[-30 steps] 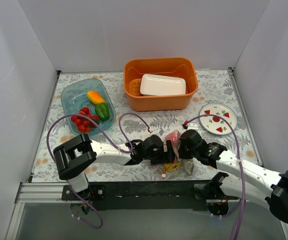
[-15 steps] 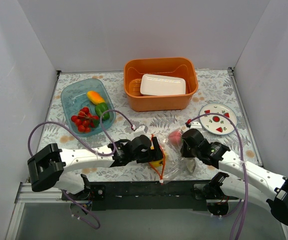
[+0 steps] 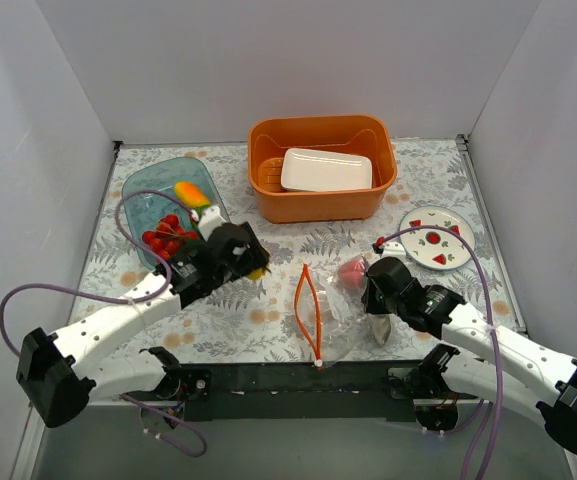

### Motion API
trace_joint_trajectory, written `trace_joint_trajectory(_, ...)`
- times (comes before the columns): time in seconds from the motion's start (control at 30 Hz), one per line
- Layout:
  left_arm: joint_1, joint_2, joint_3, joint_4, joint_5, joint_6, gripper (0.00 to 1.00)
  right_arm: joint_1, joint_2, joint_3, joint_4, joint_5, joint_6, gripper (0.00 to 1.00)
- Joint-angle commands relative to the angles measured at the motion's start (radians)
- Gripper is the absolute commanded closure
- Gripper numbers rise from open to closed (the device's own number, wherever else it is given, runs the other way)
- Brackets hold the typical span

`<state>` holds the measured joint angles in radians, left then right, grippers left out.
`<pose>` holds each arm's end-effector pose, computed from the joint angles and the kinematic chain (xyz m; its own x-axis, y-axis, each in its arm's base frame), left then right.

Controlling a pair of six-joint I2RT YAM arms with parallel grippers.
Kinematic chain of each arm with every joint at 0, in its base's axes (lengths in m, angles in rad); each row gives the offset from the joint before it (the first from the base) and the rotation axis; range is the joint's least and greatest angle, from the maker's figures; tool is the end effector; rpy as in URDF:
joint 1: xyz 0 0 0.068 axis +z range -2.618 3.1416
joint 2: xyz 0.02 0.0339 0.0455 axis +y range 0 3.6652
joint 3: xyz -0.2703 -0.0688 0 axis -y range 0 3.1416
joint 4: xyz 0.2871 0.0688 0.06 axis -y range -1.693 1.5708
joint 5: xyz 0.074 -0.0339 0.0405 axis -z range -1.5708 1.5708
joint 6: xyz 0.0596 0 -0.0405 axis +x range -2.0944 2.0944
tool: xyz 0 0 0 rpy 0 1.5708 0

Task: Open the zip-top bag and remove the fake food

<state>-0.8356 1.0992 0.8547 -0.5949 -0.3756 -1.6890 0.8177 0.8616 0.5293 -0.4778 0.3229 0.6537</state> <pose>0.2018 -0.1906 0.2467 -0.4631 -0.8652 -0.1923 -0.5577 0.4531 -0.6954 0.1676 0.1512 0.1871 -0.7230 0.0719 -0.6871 -0.1292 0.9629 0.2368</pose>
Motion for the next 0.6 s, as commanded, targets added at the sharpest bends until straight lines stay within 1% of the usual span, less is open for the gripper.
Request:
trace_joint_trajectory(0.0,0.279,0.026,0.128,0.03,-0.019,0.228,0.73,-0.006,-0.022,0.04,0.004,0.002,-0.026,0.99)
trace_joint_trajectory(0.03,0.33,0.051,0.18,0.044,-0.013,0.248,0.73,-0.006,-0.022,0.041,0.002,0.004,-0.029,0.99)
trace_joint_trajectory(0.07,0.383,0.11,0.2,0.061,0.0,0.265,0.72,-0.005,-0.024,0.043,0.001,0.004,-0.037,0.99)
trace_joint_trajectory(0.1,0.486,0.137,0.223,0.099,0.041,0.29,0.72,-0.006,-0.024,0.046,-0.001,0.002,-0.04,0.99)
trace_joint_trajectory(0.17,0.579,0.195,0.268,0.141,0.067,0.301,0.71,-0.006,-0.026,0.049,-0.004,-0.001,-0.046,0.99)
trace_joint_trajectory(0.2,0.66,0.256,0.286,0.18,0.092,0.305,0.71,-0.006,-0.03,0.049,-0.004,-0.01,-0.049,0.99)
trace_joint_trajectory(0.27,0.722,0.321,0.346,0.21,0.101,0.313,0.71,-0.006,-0.033,0.047,0.002,-0.021,-0.052,0.99)
trace_joint_trajectory(0.3,0.766,0.391,0.365,0.222,0.106,0.319,0.7,-0.006,-0.036,0.044,0.005,-0.03,-0.054,0.99)
trace_joint_trajectory(0.33,0.786,0.422,0.389,0.227,0.127,0.33,0.7,-0.006,-0.038,0.038,0.008,-0.033,-0.055,0.99)
trace_joint_trajectory(0.4,0.823,0.485,0.443,0.242,0.119,0.344,0.69,-0.006,-0.038,0.032,0.022,-0.045,-0.057,0.99)
trace_joint_trajectory(0.43,0.834,0.539,0.457,0.245,0.124,0.356,0.66,-0.006,-0.036,0.028,0.024,-0.048,-0.06,0.99)
trace_joint_trajectory(0.47,0.834,0.563,0.467,0.251,0.13,0.362,0.64,-0.006,-0.035,0.02,0.036,-0.05,-0.06,0.99)
trace_joint_trajectory(0.5,0.881,0.585,0.489,0.256,0.138,0.367,0.64,-0.005,-0.032,0.02,0.038,-0.061,-0.06,0.99)
trace_joint_trajectory(0.53,0.894,0.626,0.5,0.254,0.145,0.371,0.66,-0.006,-0.029,0.018,0.038,-0.061,-0.062,0.99)
trace_joint_trajectory(0.57,0.903,0.642,0.509,0.253,0.161,0.377,0.65,-0.006,-0.029,0.015,0.041,-0.062,-0.06,0.99)
